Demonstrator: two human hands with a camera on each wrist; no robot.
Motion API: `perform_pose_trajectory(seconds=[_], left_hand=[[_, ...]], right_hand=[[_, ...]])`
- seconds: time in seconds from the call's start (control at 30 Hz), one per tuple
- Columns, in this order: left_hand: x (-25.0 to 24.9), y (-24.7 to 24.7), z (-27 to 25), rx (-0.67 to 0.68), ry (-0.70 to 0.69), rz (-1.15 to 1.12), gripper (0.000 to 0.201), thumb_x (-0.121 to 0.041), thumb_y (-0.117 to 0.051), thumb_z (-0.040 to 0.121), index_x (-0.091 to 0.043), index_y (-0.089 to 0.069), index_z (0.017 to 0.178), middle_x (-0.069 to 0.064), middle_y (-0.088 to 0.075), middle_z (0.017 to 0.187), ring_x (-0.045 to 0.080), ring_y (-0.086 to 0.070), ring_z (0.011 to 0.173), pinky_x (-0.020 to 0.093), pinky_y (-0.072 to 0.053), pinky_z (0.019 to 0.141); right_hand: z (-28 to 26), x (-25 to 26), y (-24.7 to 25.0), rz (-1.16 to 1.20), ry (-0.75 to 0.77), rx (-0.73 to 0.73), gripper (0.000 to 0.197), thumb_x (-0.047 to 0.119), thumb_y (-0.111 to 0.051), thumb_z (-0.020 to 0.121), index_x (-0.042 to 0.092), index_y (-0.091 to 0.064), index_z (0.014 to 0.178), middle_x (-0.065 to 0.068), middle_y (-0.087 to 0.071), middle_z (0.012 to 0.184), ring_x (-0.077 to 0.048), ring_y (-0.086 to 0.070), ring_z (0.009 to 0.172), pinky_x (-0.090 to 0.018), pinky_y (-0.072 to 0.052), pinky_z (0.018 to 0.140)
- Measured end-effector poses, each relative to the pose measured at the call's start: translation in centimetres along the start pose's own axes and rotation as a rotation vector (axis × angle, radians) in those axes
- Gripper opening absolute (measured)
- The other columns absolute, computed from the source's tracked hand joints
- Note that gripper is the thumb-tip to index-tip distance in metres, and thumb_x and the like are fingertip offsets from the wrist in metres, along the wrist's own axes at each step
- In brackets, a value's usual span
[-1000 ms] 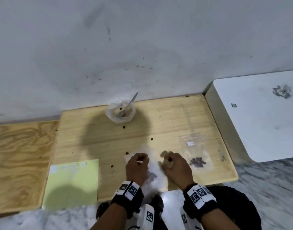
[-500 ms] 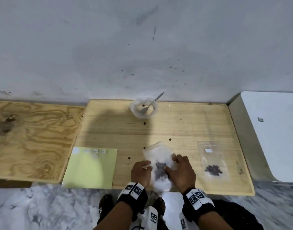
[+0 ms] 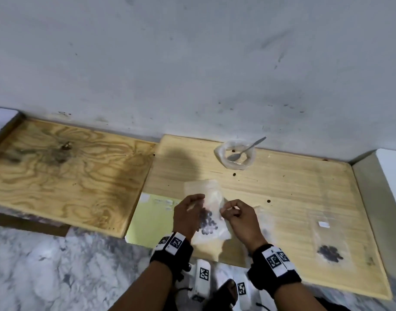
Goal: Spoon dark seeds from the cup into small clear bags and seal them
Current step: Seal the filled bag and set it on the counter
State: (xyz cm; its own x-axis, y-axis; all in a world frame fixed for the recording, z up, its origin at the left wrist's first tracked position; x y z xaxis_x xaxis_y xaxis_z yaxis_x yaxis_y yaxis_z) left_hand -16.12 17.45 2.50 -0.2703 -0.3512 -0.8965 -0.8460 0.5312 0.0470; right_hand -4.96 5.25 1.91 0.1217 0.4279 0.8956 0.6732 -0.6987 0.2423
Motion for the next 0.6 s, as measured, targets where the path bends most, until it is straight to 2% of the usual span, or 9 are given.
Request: perform_pose_trajectory(seconds=[0.1,0.2,0.27,0.3,0.43,0.47,0.53,0.6], left_hand=[[-1.0,5.6,2.9,-0.031,0.007,-0.021,0.017,-0.002,-0.062,0.089,-0.015,-0.074,0.092,0.007,-0.073,0.089,0.022,-0.064,0.071,0.03,-0.05,0.058],[-2.2,11.2,5.6,-0.064,-0.006,-0.054,0.018,0.0,-0.063,0.088,-0.015,-0.073,0.09,0.009,-0.071,0.092,0.024,-0.062,0.078,0.034,-0.049,0.069],[-2.9,14.4,7.3,-0.084,-0.015,-0.076,0.015,-0.001,-0.064,0.088,-0.013,-0.073,0.09,0.012,-0.069,0.09,0.024,-0.06,0.078,0.036,-0.048,0.07],[-3.1,15.9,8.3,-0.086,-0.015,-0.08,0.015,0.0,-0.064,0.087,-0.011,-0.073,0.091,0.012,-0.068,0.088,0.024,-0.058,0.076,0.036,-0.047,0.069],[-3.9,19.0,11.5,-0.022,-0.016,-0.03,0.015,0.001,-0.061,0.088,-0.009,-0.072,0.092,0.016,-0.063,0.079,0.023,-0.051,0.056,0.024,-0.043,0.046],[-4.1,19.4,12.3,-0.012,-0.028,0.001,0.016,0.002,-0.06,0.088,-0.009,-0.072,0.092,0.014,-0.065,0.081,0.02,-0.053,0.058,0.023,-0.045,0.046],[-4.2,19.7,13.6,0.003,-0.058,0.039,0.019,0.006,-0.06,0.087,-0.009,-0.071,0.089,0.007,-0.069,0.088,0.012,-0.059,0.07,0.013,-0.049,0.057],[-4.3,19.7,14.5,0.039,-0.068,0.053,0.024,0.01,-0.059,0.084,-0.011,-0.071,0.085,0.005,-0.07,0.091,0.012,-0.061,0.078,0.01,-0.048,0.062]], right_hand=[[1.1,1.1,-4.6,0.001,-0.011,0.041,0.007,0.012,-0.072,0.089,0.012,-0.069,0.082,0.0,-0.073,0.075,-0.003,-0.06,0.061,-0.015,-0.043,0.06],[2.0,1.0,-8.6,-0.076,-0.038,-0.032,0.008,0.021,-0.071,0.091,0.016,-0.072,0.085,-0.003,-0.075,0.08,-0.01,-0.065,0.07,-0.014,-0.044,0.058],[2.6,0.5,-10.7,-0.169,-0.09,-0.085,0.003,0.021,-0.071,0.088,0.023,-0.074,0.089,0.0,-0.075,0.089,-0.018,-0.068,0.084,-0.022,-0.049,0.07],[2.8,0.1,-11.7,-0.22,-0.11,-0.087,0.009,0.021,-0.07,0.087,0.027,-0.074,0.093,0.003,-0.075,0.095,-0.019,-0.068,0.09,-0.026,-0.051,0.077],[3.2,-0.8,-14.1,-0.405,-0.19,-0.104,0.029,0.028,-0.062,0.09,0.032,-0.07,0.118,0.005,-0.07,0.122,-0.023,-0.064,0.113,-0.033,-0.05,0.095],[3.3,-0.9,-14.8,-0.434,-0.203,-0.109,0.033,0.031,-0.063,0.09,0.033,-0.069,0.122,0.005,-0.069,0.125,-0.023,-0.063,0.115,-0.035,-0.05,0.097],[3.4,-1.1,-15.7,-0.479,-0.235,-0.115,0.037,0.035,-0.066,0.089,0.035,-0.066,0.126,0.005,-0.067,0.126,-0.023,-0.061,0.116,-0.034,-0.049,0.097],[3.8,-1.2,-16.7,-0.548,-0.25,-0.13,0.038,0.039,-0.065,0.088,0.037,-0.065,0.126,0.005,-0.065,0.126,-0.023,-0.06,0.116,-0.033,-0.048,0.095]])
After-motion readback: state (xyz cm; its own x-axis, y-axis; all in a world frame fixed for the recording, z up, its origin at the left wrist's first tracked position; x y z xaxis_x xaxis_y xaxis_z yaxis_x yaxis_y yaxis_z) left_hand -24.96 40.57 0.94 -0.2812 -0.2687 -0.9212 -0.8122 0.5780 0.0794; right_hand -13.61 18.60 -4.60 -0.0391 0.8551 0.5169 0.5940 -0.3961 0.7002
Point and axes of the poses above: each hand's wrist, its own z-axis towards the middle knuckle, its own y-axis out of the back of the hand, x = y × z, the point moved 1 cm from there along z, towards the middle knuckle
